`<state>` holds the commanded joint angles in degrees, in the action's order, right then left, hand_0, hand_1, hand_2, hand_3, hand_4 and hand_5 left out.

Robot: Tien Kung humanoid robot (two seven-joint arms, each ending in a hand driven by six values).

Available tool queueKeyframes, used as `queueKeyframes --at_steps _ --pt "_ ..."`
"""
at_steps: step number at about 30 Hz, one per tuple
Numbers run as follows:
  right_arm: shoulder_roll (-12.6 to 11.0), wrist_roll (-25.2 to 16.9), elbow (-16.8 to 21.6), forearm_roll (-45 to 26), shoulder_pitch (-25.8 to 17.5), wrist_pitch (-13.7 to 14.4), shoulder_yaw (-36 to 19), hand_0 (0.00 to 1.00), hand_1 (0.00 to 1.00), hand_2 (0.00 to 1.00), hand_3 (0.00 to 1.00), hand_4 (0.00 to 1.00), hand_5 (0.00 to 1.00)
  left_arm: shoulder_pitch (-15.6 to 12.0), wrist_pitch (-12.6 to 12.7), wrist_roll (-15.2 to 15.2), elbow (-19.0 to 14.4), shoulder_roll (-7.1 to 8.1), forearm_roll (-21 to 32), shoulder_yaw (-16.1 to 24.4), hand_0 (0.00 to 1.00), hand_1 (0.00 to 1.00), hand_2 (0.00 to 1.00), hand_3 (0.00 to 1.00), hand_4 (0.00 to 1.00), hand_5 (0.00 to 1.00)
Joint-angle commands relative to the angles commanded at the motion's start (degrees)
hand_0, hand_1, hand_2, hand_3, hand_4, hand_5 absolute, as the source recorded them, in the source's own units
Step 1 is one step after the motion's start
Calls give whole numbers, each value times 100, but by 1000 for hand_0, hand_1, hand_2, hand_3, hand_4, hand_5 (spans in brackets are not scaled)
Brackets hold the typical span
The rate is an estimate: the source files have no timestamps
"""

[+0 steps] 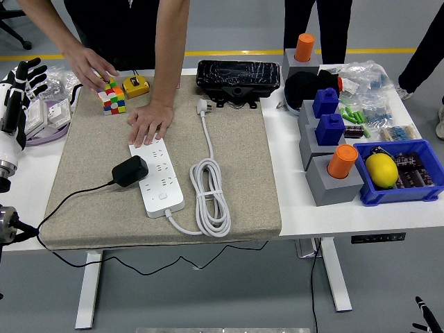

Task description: Pick up the plug,place it near the board,insert it into the board,press the button

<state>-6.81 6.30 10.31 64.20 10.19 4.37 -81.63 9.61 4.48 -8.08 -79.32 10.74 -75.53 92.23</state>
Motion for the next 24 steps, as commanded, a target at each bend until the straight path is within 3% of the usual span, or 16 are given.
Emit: queueKeyframes --at_steps 5,6,11,12,16,17,18,20,23,24 --pt "-20 8 0 -49 17 -1 26 801 746 727 765 998 998 -10 -288 236 -126 116 -565 -109 775 835 823 818 998 931" --pt "-25 17 0 -33 14 0 8 802 746 727 763 998 998 -11 -359 319 -183 148 -704 -167 855 929 922 907 998 742" --pt "-30 28 0 -4 -1 7 -42 802 746 727 763 998 998 28 -760 850 -490 306 -1921 -605 855 929 922 907 998 742" --pt "-26 24 0 -11 1 9 -38 801 746 727 763 998 998 48 -806 924 -510 325 -2162 -683 951 998 998 998 998 619" --pt "9 -4 0 -80 7 21 13 801 746 727 763 998 998 147 -979 1185 -430 410 -3001 -1096 951 998 998 998 998 619" --pt "14 -8 0 -90 8 22 22 801 746 727 763 998 998 159 -989 1201 -406 422 -3129 -1150 951 998 998 998 998 619" --pt "21 -19 0 -120 12 27 49 800 747 727 764 998 998 209 -985 1215 -287 441 -3280 -1258 998 998 998 998 998 476" --pt "31 -16 0 -112 14 31 48 800 747 727 764 998 998 259 -957 1222 -132 444 -3421 -1355 998 998 998 998 998 476" --pt "42 5 0 -79 -2 46 10 800 747 727 764 998 998 359 -580 1093 240 364 -3719 -1469 998 998 998 998 998 476" --pt "43 11 0 -68 -8 50 1 799 746 727 764 998 998 364 -492 1060 346 328 -3758 -1473 881 923 918 924 998 320"
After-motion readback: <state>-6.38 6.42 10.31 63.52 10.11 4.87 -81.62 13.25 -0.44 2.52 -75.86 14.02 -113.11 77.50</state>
